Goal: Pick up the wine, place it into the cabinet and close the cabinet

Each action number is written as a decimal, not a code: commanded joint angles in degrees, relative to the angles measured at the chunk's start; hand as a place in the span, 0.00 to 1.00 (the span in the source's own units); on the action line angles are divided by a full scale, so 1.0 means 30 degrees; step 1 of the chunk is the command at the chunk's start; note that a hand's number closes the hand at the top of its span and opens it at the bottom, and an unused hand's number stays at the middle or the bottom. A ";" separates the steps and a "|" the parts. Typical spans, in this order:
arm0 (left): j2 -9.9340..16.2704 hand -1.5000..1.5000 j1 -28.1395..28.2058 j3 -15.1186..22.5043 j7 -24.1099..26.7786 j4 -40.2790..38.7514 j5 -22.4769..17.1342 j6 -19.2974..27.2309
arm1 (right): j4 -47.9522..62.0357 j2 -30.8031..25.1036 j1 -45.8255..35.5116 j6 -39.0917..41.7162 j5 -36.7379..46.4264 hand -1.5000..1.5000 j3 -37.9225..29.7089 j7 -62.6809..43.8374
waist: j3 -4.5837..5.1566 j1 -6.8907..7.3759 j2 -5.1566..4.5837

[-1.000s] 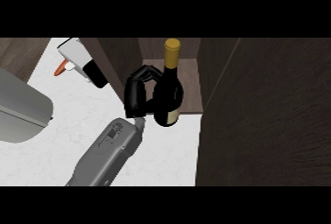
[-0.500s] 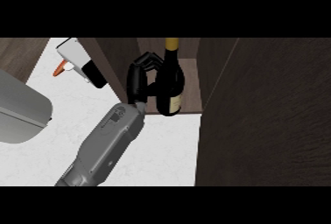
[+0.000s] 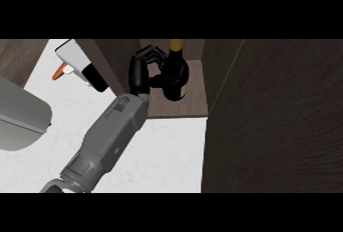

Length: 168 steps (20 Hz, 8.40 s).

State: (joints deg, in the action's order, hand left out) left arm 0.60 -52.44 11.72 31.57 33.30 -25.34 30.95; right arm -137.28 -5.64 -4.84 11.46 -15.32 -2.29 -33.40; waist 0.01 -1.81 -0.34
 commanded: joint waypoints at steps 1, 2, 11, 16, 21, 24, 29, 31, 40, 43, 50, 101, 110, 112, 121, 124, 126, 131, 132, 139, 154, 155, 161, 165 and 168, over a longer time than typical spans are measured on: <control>-0.0190 1.00 -0.1374 -0.0532 0.0853 -0.1575 0.0283 0.0394 | -0.2804 0.0604 0.1697 -0.0137 -0.0292 0.00 0.1181 -0.0649 | 0.0002 -0.0047 0.0028; -0.0148 1.00 -0.1127 -0.1276 0.1941 -0.2488 0.0263 -0.0217 | -0.2303 0.0604 0.0870 -0.0566 -0.0509 0.00 0.0823 -0.0689 | 0.0008 -0.0017 -0.0023; -0.0186 1.00 -0.2823 -0.2165 0.3092 -0.4935 -0.0757 -0.0312 | -0.2046 0.0319 0.1678 0.0140 -0.0483 0.00 0.0928 -0.0022 | 0.0007 -0.0252 -0.0081; -0.0196 1.00 -0.3077 -0.3455 0.2679 -0.5330 -0.1933 -0.1015 | -0.1851 -0.0202 0.1437 0.0339 -0.1755 0.00 -0.0296 -0.0073 | 0.0002 -0.0339 -0.0085; -0.0201 1.00 -0.3386 -0.4539 0.3572 -0.6509 -0.2376 -0.1994 | -0.1829 0.0548 0.1263 -0.0073 -0.0485 0.00 0.1463 -0.0114 | 0.0017 -0.0465 -0.0204; 0.0175 1.00 -0.3497 -0.4737 0.3610 -0.7137 -0.2402 -0.2442 | -0.2058 0.0695 0.1352 -0.0286 0.0036 0.00 0.1829 0.0069 | 0.0021 -0.0554 -0.0236; 0.0520 1.00 -0.3727 -0.4845 0.3801 -0.7800 -0.2112 -0.2709 | -0.2101 0.0283 0.0789 -0.0425 -0.0160 0.00 0.1484 -0.0273 | 0.0024 -0.0542 -0.0246; 0.0340 1.00 -0.3670 -0.4792 0.4236 -0.8075 -0.1877 -0.2362 | -0.2234 0.0128 0.1063 -0.0240 -0.0579 0.00 0.1427 -0.0379 | 0.0017 -0.0629 -0.0249; -0.0024 0.00 -0.4433 -0.4560 0.3861 -0.9146 -0.1072 -0.0431 | -0.1253 0.0125 -0.0064 -0.0539 -0.0363 0.00 0.1456 -0.0416 | 0.0013 -0.0607 -0.0280; -0.0027 0.00 -0.3756 -0.4569 0.4487 -0.9312 -0.0940 -0.0620 | -0.1368 -0.0366 0.0261 -0.0003 -0.1582 0.00 0.0229 -0.0140 | 0.0002 -0.0782 -0.0324; 0.0321 0.00 -0.3409 -0.4141 0.4665 -0.9789 -0.0239 -0.0295 | -0.0322 0.0034 0.0535 0.0319 -0.0817 0.00 0.0309 0.1396 | 0.0002 -0.0758 -0.0390; -0.0199 0.00 0.3307 0.4433 0.5239 -0.0376 -0.7027 -0.1813 | -0.1814 0.0545 0.0213 -0.1596 0.0951 0.00 0.2818 -0.0889 | 0.0009 -0.0227 0.0206; -0.0199 0.00 0.7754 0.9745 0.4152 0.8340 -0.6560 0.4227 | -0.1769 0.0087 -0.0175 -0.1902 0.0868 0.00 0.2079 -0.0913 | -0.0003 0.0570 0.0227; -0.0077 0.00 0.8601 0.9578 0.3309 0.9938 -0.5311 0.4542 | -0.1923 -0.0308 -0.0333 -0.1932 -0.0099 0.00 0.0824 -0.1203 | -0.0010 0.0710 0.0231; 0.0439 0.00 1.3743 1.2257 0.3294 1.6586 -0.3444 0.7209 | -0.3301 -0.0228 0.1207 -0.1494 0.0168 0.00 0.1499 -0.1163 | -0.0008 0.0647 0.0256; 0.1968 0.00 1.4027 1.1698 0.2093 1.8126 -0.2690 0.7146 | -0.1948 -0.0443 0.1337 -0.0703 -0.0499 0.00 0.0656 0.0150 | -0.0014 0.0606 0.0172; 0.1914 0.00 1.4542 1.2318 0.1558 1.9051 -0.2034 0.7937 | -0.2118 -0.0760 -0.0460 -0.1552 -0.1042 0.00 0.0382 -0.1620 | -0.0006 0.0636 0.0171; 0.4215 0.00 1.5984 1.1791 0.0524 2.2709 -0.1926 0.7048 | -0.2036 -0.0991 0.0349 -0.0680 -0.2082 0.00 -0.0463 -0.0967 | -0.0012 0.0612 0.0172; 0.3750 0.00 1.6699 1.2363 0.1331 2.2453 -0.1718 0.6723 | -0.3023 -0.0314 -0.0164 -0.1764 -0.0607 0.00 0.1347 -0.2251 | 0.0005 0.0623 0.0182; 0.5717 0.00 1.8431 1.3600 0.1015 2.4328 -0.1155 0.5649 | -0.1636 -0.0288 0.0551 0.0001 -0.1434 1.00 0.2390 -0.1918 | 0.0000 0.0603 0.0159; 1.0911 0.00 2.2946 0.9710 0.2528 2.8447 -0.3095 0.1515 | -0.2535 0.0447 0.5166 0.1910 -0.2351 1.00 0.5741 -0.1733 | 0.0005 0.0569 0.0203; 1.1111 0.00 2.3255 0.9252 0.2798 2.8468 -0.3497 0.0938 | -0.3412 -0.0022 0.4365 0.1350 -0.3353 1.00 0.5302 -0.3420 | 0.0020 0.0613 0.0199; 1.2596 0.00 2.4205 0.6599 0.2177 3.0294 -0.4774 0.0475 | -0.3150 -0.0191 0.4604 0.2999 -0.2157 1.00 0.8241 -0.2513 | 0.0002 0.0687 0.0233; 1.3457 0.00 2.5165 0.5061 0.1861 3.0568 -0.5964 -0.0706 | -0.4055 0.0411 0.4933 0.2269 -0.0163 1.00 1.1702 -0.3136 | 0.0017 0.0585 0.0280; 1.3848 0.00 2.5589 0.3235 0.2515 2.9340 -0.6716 -0.2306 | -0.3806 0.1256 0.3812 0.1249 0.0843 1.00 1.3205 -0.3668 | 0.0042 0.0599 0.0250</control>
State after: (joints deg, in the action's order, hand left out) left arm 41.29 23.43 25.85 38.43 123.67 -43.34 27.49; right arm -137.95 -2.79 6.78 17.78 -16.60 30.60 -39.71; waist 0.07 0.23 0.45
